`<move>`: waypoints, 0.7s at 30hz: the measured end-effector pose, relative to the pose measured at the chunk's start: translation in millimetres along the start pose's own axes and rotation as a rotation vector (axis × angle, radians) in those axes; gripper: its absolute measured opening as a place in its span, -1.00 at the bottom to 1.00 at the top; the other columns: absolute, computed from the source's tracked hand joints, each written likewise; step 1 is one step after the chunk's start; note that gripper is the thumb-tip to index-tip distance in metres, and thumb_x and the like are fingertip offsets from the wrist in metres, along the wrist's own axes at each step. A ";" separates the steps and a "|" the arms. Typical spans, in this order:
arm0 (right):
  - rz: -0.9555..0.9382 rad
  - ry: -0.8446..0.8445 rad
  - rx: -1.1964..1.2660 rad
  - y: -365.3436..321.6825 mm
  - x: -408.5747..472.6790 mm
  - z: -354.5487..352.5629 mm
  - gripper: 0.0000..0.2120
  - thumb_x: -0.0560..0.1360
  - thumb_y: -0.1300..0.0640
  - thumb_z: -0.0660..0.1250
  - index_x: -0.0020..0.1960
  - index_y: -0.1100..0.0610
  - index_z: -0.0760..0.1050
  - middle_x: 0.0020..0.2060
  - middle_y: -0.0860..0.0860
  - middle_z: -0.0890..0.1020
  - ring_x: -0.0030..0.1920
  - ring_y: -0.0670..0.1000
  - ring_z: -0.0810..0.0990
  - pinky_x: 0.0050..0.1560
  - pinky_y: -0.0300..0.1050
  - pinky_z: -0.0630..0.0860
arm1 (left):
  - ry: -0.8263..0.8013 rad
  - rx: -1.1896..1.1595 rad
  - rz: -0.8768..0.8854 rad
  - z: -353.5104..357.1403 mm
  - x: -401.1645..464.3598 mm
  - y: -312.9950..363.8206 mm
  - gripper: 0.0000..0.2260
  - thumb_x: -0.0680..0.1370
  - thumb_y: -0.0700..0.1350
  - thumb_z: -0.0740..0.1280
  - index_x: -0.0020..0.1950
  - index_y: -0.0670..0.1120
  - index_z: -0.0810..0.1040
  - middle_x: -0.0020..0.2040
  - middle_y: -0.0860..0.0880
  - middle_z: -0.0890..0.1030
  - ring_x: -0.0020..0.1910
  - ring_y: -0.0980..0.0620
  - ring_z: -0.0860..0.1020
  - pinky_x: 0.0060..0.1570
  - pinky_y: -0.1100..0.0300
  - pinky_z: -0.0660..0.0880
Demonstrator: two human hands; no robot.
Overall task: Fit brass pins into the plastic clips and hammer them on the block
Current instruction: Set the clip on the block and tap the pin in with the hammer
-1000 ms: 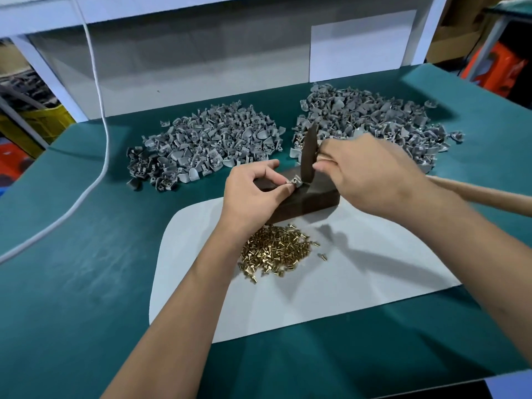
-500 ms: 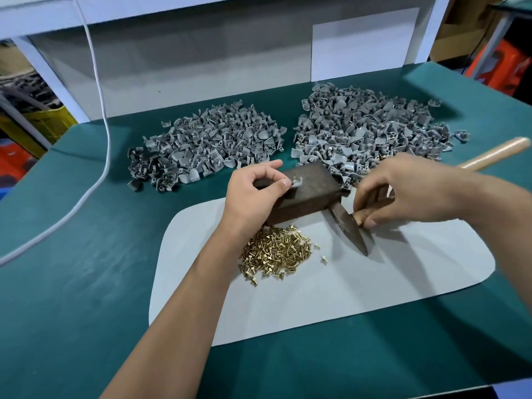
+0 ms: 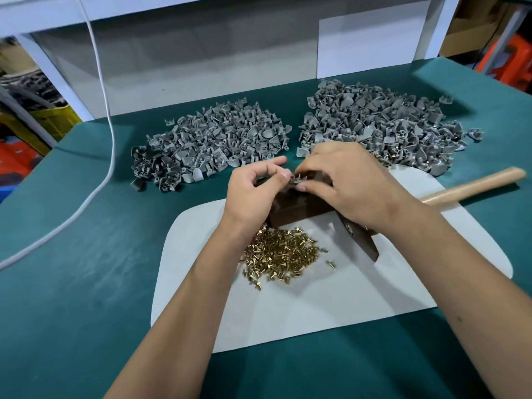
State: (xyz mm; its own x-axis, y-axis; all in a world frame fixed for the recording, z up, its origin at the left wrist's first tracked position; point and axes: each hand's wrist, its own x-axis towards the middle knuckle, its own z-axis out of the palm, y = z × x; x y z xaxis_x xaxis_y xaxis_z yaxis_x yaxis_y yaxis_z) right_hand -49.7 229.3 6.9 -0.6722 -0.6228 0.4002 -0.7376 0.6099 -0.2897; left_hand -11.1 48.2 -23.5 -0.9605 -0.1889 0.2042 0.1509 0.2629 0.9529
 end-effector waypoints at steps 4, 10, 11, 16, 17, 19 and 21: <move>0.128 0.173 -0.019 12.0 -6.9 5.5 -0.63 0.57 -0.20 0.33 -0.11 0.09 0.65 -0.22 -0.03 0.60 -0.18 0.02 0.54 -0.07 0.04 0.54 | 0.254 0.207 0.016 -11.5 10.7 -12.1 -0.82 0.60 -0.10 0.41 -0.15 -0.09 0.75 0.04 0.02 0.71 0.12 0.09 0.64 0.29 0.00 0.53; 0.440 0.336 -0.043 32.8 -9.0 8.7 -0.56 0.47 -0.30 0.42 -0.28 0.08 0.60 -0.39 0.01 0.61 -0.31 0.06 0.57 -0.14 -0.05 0.54 | 0.413 0.484 0.018 -37.5 17.1 -18.2 -0.83 0.58 -0.07 0.41 -0.21 0.05 0.64 -0.25 0.30 0.55 -0.15 0.26 0.53 0.36 -0.06 0.45; 0.476 0.358 -0.035 35.2 -9.3 7.7 -0.56 0.47 -0.30 0.43 -0.28 0.08 0.60 -0.39 0.01 0.61 -0.31 0.06 0.58 -0.14 -0.06 0.54 | 0.408 0.509 0.010 -39.1 17.6 -19.0 -0.85 0.57 -0.09 0.42 -0.21 0.06 0.63 -0.22 0.25 0.57 -0.10 0.20 0.53 0.38 -0.07 0.43; 0.236 0.341 0.017 12.8 -11.7 3.1 -0.70 0.55 -0.13 0.42 -0.15 0.10 0.63 -0.31 -0.09 0.56 -0.31 -0.16 0.49 -0.22 -0.32 0.41 | 0.283 0.697 -0.042 -40.5 23.9 -26.5 -0.88 0.52 -0.18 0.46 -0.02 0.04 0.69 0.01 0.09 0.69 -0.25 0.26 0.49 0.00 0.26 0.47; 0.146 0.262 0.067 -0.8 -12.8 4.9 -0.73 0.57 -0.10 0.41 -0.11 0.11 0.62 -0.27 -0.11 0.56 -0.27 -0.17 0.50 -0.19 -0.27 0.49 | 0.240 0.755 -0.048 -40.8 27.2 -27.4 -0.86 0.53 -0.18 0.48 0.04 0.02 0.70 0.07 0.05 0.70 -0.25 0.23 0.51 -0.03 0.27 0.45; -0.040 0.077 0.152 -30.5 -15.4 11.8 -0.73 0.58 -0.12 0.37 -0.04 0.09 0.62 -0.17 -0.11 0.59 -0.19 -0.13 0.53 -0.10 -0.12 0.59 | 0.143 0.828 -0.047 -42.8 34.9 -27.2 -0.83 0.54 -0.17 0.48 0.11 0.00 0.71 0.14 0.01 0.70 -0.09 0.07 0.62 0.10 0.19 0.53; -0.243 -0.099 0.106 -56.7 -16.5 24.2 -0.72 0.61 -0.15 0.31 0.06 0.05 0.61 -0.06 -0.09 0.60 -0.10 -0.10 0.53 -0.09 -0.08 0.57 | 0.043 0.874 -0.025 -46.3 42.0 -26.0 -0.84 0.54 -0.16 0.49 0.11 -0.02 0.73 0.10 -0.01 0.72 0.05 -0.02 0.65 0.23 0.06 0.55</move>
State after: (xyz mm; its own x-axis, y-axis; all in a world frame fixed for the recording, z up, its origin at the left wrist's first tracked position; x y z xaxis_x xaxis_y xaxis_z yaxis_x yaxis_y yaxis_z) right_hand 1.7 193.2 -4.3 -0.4741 -0.7923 0.3840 -0.8769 0.3855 -0.2873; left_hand -44.6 -10.4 -29.3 -0.9490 -0.2347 0.2106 -0.1197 0.8860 0.4479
